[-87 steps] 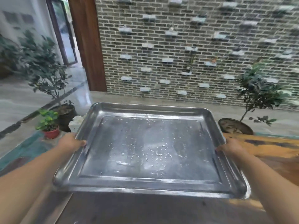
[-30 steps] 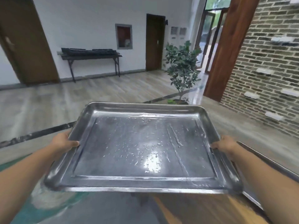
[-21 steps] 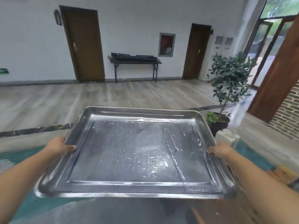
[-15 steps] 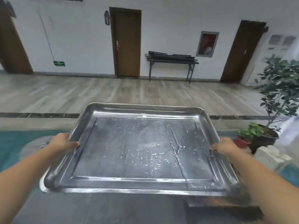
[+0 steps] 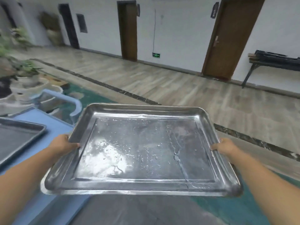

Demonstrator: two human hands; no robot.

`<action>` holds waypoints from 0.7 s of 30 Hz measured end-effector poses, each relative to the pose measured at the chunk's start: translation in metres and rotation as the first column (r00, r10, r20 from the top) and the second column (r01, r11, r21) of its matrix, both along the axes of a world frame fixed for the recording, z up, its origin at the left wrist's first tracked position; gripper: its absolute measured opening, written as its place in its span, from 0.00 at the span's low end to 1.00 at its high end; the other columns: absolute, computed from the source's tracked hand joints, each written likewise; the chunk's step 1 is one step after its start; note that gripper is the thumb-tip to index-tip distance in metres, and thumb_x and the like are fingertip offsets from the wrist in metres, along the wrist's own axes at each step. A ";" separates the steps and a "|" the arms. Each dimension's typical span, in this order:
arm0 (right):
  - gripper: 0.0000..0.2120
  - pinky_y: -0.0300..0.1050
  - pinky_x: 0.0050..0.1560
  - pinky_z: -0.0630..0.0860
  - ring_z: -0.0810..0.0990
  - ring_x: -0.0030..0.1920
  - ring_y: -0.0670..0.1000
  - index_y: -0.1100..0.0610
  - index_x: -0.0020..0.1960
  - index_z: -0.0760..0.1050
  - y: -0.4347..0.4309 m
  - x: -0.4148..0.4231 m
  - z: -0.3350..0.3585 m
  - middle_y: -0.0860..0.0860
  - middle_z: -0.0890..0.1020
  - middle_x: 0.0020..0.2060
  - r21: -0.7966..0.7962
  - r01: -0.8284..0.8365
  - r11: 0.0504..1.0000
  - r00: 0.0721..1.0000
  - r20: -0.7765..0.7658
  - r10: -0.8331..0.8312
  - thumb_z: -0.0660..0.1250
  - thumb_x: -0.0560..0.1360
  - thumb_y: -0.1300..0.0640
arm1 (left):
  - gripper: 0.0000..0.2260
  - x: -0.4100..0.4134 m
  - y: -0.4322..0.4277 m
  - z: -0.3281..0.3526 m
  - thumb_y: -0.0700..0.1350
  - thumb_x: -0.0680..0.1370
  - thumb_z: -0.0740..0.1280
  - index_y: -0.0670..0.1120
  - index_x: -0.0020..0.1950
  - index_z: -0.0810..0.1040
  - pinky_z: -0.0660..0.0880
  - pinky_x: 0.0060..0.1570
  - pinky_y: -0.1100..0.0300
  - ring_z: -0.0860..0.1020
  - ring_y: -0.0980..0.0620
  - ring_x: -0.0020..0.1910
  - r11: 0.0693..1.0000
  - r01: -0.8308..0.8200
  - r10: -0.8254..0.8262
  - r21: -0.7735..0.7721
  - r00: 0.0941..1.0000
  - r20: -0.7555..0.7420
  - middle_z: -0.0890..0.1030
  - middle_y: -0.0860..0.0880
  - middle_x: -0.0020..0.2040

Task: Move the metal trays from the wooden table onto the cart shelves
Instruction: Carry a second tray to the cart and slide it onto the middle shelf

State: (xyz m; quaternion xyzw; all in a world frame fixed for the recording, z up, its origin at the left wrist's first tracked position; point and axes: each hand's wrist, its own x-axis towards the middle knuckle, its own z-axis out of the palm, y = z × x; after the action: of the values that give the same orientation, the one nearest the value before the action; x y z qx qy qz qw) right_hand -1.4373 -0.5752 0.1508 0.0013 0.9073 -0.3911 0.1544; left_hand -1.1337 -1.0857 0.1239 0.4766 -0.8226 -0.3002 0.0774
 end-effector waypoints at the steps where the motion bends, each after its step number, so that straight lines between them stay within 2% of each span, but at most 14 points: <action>1: 0.12 0.43 0.35 0.69 0.74 0.31 0.53 0.58 0.34 0.73 -0.019 -0.011 -0.001 0.58 0.79 0.35 -0.006 -0.042 0.999 0.999 -0.002 0.042 0.72 0.70 0.70 | 0.10 0.012 -0.003 -0.001 0.44 0.70 0.78 0.40 0.46 0.83 0.73 0.44 0.52 0.81 0.41 0.43 0.999 -0.046 0.046 -0.004 0.999 -0.005 0.82 0.41 0.40; 3: 0.09 0.46 0.41 0.71 0.74 0.34 0.55 0.62 0.37 0.75 -0.057 -0.033 -0.004 0.63 0.81 0.41 -0.009 -0.130 0.991 0.991 -0.002 0.130 0.72 0.70 0.70 | 0.11 0.037 0.000 -0.002 0.44 0.70 0.78 0.40 0.46 0.82 0.70 0.42 0.53 0.78 0.45 0.41 0.991 -0.130 0.129 -0.014 0.992 -0.013 0.82 0.43 0.42; 5: 0.06 0.47 0.44 0.72 0.76 0.39 0.58 0.65 0.43 0.77 -0.094 -0.051 -0.007 0.67 0.82 0.47 0.001 -0.221 0.975 0.975 -0.020 0.221 0.73 0.69 0.69 | 0.13 0.063 0.007 -0.001 0.46 0.67 0.79 0.41 0.42 0.80 0.68 0.39 0.54 0.74 0.47 0.37 0.975 -0.220 0.220 -0.010 0.975 -0.028 0.80 0.43 0.41; 7: 0.13 0.45 0.44 0.69 0.79 0.46 0.62 0.67 0.52 0.78 -0.132 -0.064 -0.013 0.67 0.81 0.51 0.029 -0.314 0.949 0.949 -0.030 0.315 0.75 0.69 0.67 | 0.12 0.089 0.017 -0.002 0.45 0.68 0.79 0.40 0.42 0.81 0.67 0.36 0.54 0.73 0.49 0.33 0.951 -0.308 0.308 0.007 0.950 -0.042 0.79 0.44 0.38; 8: 0.17 0.45 0.43 0.68 0.80 0.47 0.62 0.68 0.56 0.78 -0.150 -0.070 -0.016 0.65 0.81 0.50 0.031 -0.364 0.931 0.931 -0.027 0.364 0.75 0.69 0.66 | 0.10 0.104 0.023 -0.004 0.42 0.69 0.78 0.39 0.44 0.81 0.67 0.36 0.55 0.73 0.50 0.32 0.936 -0.351 0.351 0.012 0.935 -0.042 0.79 0.44 0.38; 9: 0.18 0.45 0.42 0.67 0.79 0.43 0.59 0.68 0.56 0.77 -0.168 -0.073 -0.019 0.63 0.81 0.45 0.020 -0.414 0.910 0.910 -0.021 0.415 0.75 0.68 0.67 | 0.08 0.119 0.029 -0.006 0.41 0.70 0.77 0.39 0.44 0.82 0.68 0.36 0.55 0.73 0.51 0.31 0.919 -0.394 0.394 0.017 0.918 -0.038 0.80 0.44 0.37; 11: 0.12 0.45 0.38 0.68 0.74 0.33 0.53 0.66 0.48 0.77 -0.205 -0.075 -0.029 0.59 0.81 0.37 0.021 -0.502 0.865 0.865 -0.003 0.502 0.75 0.67 0.67 | 0.09 0.151 0.044 -0.009 0.44 0.69 0.77 0.41 0.39 0.81 0.70 0.35 0.54 0.76 0.48 0.32 0.876 -0.481 0.483 0.038 0.875 -0.045 0.82 0.42 0.36; 13: 0.10 0.45 0.37 0.69 0.75 0.33 0.54 0.68 0.45 0.78 -0.241 -0.072 -0.044 0.62 0.82 0.37 0.035 -0.587 0.809 0.810 0.008 0.587 0.75 0.67 0.67 | 0.09 0.184 0.060 -0.014 0.49 0.66 0.77 0.44 0.36 0.81 0.73 0.37 0.53 0.79 0.45 0.34 0.821 -0.567 0.570 0.058 0.821 -0.036 0.83 0.43 0.34; 16: 0.05 0.43 0.35 0.71 0.76 0.31 0.54 0.62 0.40 0.79 -0.291 -0.051 -0.067 0.58 0.82 0.34 0.018 -0.684 0.729 0.729 0.007 0.684 0.74 0.66 0.66 | 0.12 0.233 0.083 -0.028 0.51 0.67 0.76 0.43 0.40 0.81 0.76 0.42 0.50 0.80 0.41 0.39 0.728 -0.681 0.682 0.079 0.731 0.018 0.83 0.40 0.37; 18: 0.07 0.41 0.33 0.72 0.77 0.30 0.53 0.57 0.37 0.79 -0.318 -0.028 -0.079 0.55 0.82 0.32 0.029 -0.744 0.668 0.668 0.017 0.744 0.74 0.67 0.66 | 0.12 0.266 0.100 -0.041 0.48 0.70 0.76 0.40 0.43 0.81 0.77 0.44 0.48 0.80 0.39 0.41 0.665 -0.744 0.744 0.073 0.668 0.030 0.82 0.38 0.41; 21: 0.07 0.40 0.30 0.70 0.76 0.27 0.53 0.56 0.36 0.79 -0.351 0.008 -0.094 0.53 0.81 0.28 0.046 -0.814 0.579 0.581 0.032 0.813 0.74 0.67 0.66 | 0.10 0.314 0.124 -0.061 0.45 0.71 0.76 0.40 0.46 0.83 0.79 0.47 0.46 0.82 0.39 0.42 0.588 -0.805 0.808 0.081 0.590 0.004 0.83 0.38 0.42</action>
State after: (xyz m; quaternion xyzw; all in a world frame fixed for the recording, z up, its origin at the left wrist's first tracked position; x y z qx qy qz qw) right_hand -1.4296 -0.9262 0.0572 -0.4084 0.8171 -0.2517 0.3198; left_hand -0.8202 -0.9613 0.0626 0.7947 -0.5047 -0.2708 0.2010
